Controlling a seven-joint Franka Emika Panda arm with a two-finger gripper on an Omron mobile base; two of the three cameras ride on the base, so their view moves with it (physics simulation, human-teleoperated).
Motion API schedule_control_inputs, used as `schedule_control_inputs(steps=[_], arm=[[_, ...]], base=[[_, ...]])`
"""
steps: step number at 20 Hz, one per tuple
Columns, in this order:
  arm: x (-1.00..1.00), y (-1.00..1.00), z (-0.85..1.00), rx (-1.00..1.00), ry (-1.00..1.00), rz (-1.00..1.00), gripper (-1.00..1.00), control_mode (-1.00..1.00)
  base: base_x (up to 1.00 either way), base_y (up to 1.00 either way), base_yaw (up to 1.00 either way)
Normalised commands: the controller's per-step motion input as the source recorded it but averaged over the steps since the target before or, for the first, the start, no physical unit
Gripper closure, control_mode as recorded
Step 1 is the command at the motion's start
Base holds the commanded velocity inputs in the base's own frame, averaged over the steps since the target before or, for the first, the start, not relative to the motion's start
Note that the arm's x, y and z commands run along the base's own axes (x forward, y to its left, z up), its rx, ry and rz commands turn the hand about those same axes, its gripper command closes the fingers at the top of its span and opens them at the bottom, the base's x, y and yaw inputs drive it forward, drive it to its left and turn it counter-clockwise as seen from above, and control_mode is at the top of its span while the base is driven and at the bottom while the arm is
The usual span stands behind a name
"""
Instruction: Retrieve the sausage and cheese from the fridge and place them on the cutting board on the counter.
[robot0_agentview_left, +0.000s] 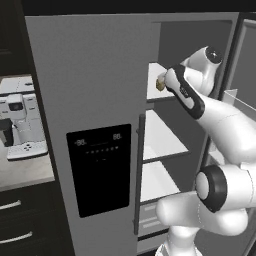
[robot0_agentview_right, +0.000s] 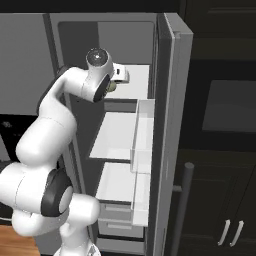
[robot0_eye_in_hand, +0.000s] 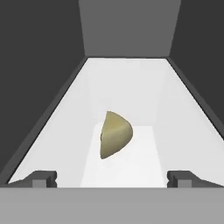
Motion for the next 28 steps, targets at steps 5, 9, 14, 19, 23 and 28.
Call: schedule_control_inputs(steps=[5, 9, 14, 19, 23, 28], arm=[[0.28, -0.12, -0.09, 0.00, 0.12, 0.04, -1.00, -1.00], [0.20, -0.06, -0.21, 0.00, 0.11, 0.05, -1.00, -1.00], [0.23, 0.00, -0.05, 0.00, 0.00, 0.06, -1.00, -1.00], [0.21, 0.00, -0.12, 0.00, 0.00, 0.03, -1.00, -1.00], [0.21, 0.10, -0.16, 0.00, 0.00, 0.01, -1.00, -1.00], [0.24, 0.14, -0.09, 0.00, 0.00, 0.00, -1.00, -1.00]], base=[[0.00, 0.00, 0.00], [0.00, 0.00, 0.00], [0.00, 0.00, 0.00], [0.00, 0.00, 0.00], [0.00, 0.00, 0.00], [0.00, 0.00, 0.00]])
